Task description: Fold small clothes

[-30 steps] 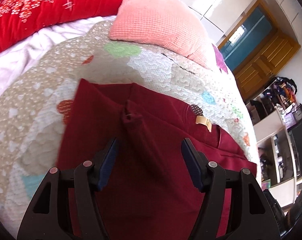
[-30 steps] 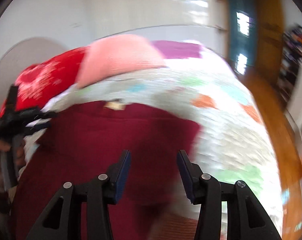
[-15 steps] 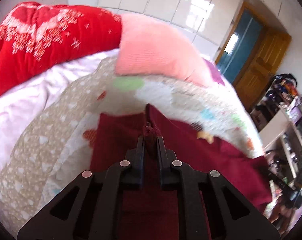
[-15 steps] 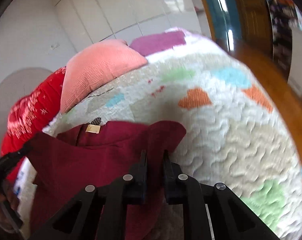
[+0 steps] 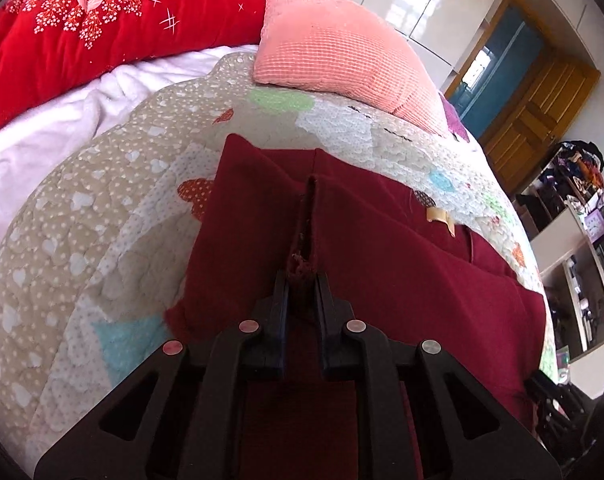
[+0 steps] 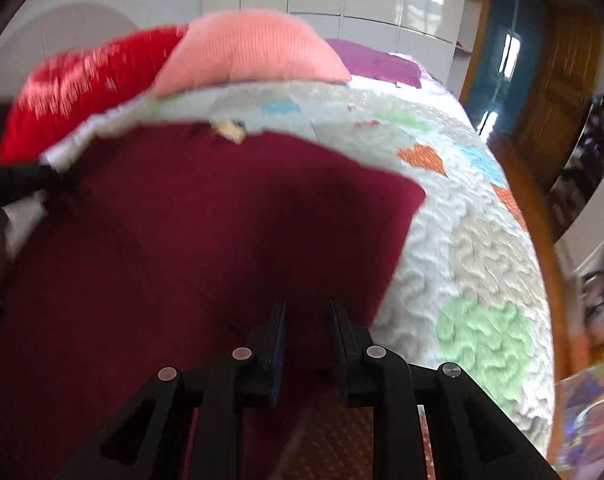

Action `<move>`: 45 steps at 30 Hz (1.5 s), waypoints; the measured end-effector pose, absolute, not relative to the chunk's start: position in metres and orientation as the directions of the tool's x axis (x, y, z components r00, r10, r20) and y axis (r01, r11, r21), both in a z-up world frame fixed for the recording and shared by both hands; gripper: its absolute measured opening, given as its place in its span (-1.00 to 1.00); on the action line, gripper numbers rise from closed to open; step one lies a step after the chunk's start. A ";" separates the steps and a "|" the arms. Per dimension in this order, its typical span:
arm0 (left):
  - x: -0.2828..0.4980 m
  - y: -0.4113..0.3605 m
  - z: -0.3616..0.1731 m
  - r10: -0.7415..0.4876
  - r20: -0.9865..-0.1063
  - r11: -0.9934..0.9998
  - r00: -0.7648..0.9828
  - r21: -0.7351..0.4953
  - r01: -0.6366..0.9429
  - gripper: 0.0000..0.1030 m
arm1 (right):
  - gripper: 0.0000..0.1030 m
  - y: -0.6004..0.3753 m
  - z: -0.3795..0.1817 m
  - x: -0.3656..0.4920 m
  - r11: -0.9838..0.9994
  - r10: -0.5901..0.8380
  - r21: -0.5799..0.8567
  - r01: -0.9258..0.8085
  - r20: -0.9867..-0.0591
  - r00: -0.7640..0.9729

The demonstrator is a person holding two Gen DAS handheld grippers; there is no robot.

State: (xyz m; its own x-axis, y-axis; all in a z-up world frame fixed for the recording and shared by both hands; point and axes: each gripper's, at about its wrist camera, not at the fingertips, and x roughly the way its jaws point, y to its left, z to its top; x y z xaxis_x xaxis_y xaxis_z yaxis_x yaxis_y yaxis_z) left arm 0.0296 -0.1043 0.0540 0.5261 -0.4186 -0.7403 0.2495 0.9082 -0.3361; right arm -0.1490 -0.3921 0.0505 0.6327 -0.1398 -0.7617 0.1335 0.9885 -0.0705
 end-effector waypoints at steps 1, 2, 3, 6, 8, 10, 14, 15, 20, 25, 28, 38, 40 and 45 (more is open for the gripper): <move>0.028 -0.103 0.057 -0.413 -0.741 0.911 0.529 -0.326 0.253 -0.79 | -0.65 -0.393 0.049 -0.153 0.987 -0.154 -0.082 0.141 -0.750 0.643; 0.024 -0.100 0.063 -0.395 -0.740 0.918 0.544 -0.302 0.256 -0.79 | -0.65 -0.395 0.052 -0.157 0.986 -0.153 -0.070 0.153 -0.750 0.643; 0.022 -0.098 0.067 -0.379 -0.738 0.925 0.558 -0.283 0.254 -0.77 | -0.65 -0.398 0.058 -0.159 0.985 -0.141 -0.044 0.165 -0.756 0.639; 0.018 -0.089 0.084 -0.356 -0.706 0.934 0.612 -0.262 0.242 -0.38 | -0.58 -0.408 0.083 -0.164 0.980 -0.096 0.053 0.190 -0.714 0.694; 0.019 -0.089 0.091 -0.364 -0.689 0.931 0.626 -0.279 0.235 -0.19 | -0.42 -0.414 0.095 -0.157 0.972 -0.086 0.102 0.212 -0.684 0.724; 0.023 -0.096 0.092 -0.365 -0.692 0.931 0.622 -0.276 0.239 -0.19 | -0.32 -0.419 0.097 -0.143 0.963 -0.106 0.111 0.246 -0.682 0.724; 0.030 -0.119 0.078 -0.337 -0.725 0.940 0.601 -0.222 0.259 -0.19 | -0.32 -0.425 0.084 -0.116 0.947 -0.144 0.097 0.305 -0.722 0.677; 0.033 -0.124 0.071 -0.326 -0.739 0.943 0.590 -0.207 0.262 -0.19 | -0.32 -0.427 0.080 -0.111 0.946 -0.147 0.093 0.310 -0.730 0.668; 0.046 -0.132 0.043 -0.259 -0.792 0.962 0.553 -0.157 0.225 -0.19 | -0.32 -0.441 0.053 -0.092 0.940 -0.145 0.096 0.327 -0.757 0.638; 0.045 -0.131 0.043 -0.260 -0.792 0.960 0.552 -0.149 0.238 -0.18 | -0.32 -0.440 0.070 -0.108 0.936 -0.133 0.115 0.333 -0.759 0.637; 0.045 -0.131 0.043 -0.260 -0.789 0.960 0.557 -0.148 0.238 -0.18 | -0.32 -0.424 0.081 -0.130 0.951 -0.117 0.106 0.290 -0.744 0.657; 0.023 -0.122 0.061 -0.235 -0.782 0.961 0.577 -0.099 0.257 -0.18 | -0.31 -0.410 0.061 -0.155 0.953 -0.164 0.035 0.299 -0.773 0.613; 0.014 -0.115 0.069 -0.230 -0.772 0.963 0.593 -0.092 0.254 -0.18 | -0.26 -0.405 0.071 -0.164 0.956 -0.144 0.060 0.288 -0.758 0.637; -0.012 -0.104 0.079 -0.204 -0.768 0.960 0.607 -0.036 0.277 -0.13 | -0.16 -0.388 0.083 -0.187 0.958 -0.124 0.083 0.274 -0.742 0.658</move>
State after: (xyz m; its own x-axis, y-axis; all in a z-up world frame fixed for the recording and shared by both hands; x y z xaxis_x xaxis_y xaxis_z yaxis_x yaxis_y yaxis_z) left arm -0.0120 -0.1041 0.0790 0.6071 -0.2043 -0.7679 0.2772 0.9601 -0.0363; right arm -0.1870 -0.3877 0.0833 0.6584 -0.1241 -0.7424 0.2737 0.9583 0.0826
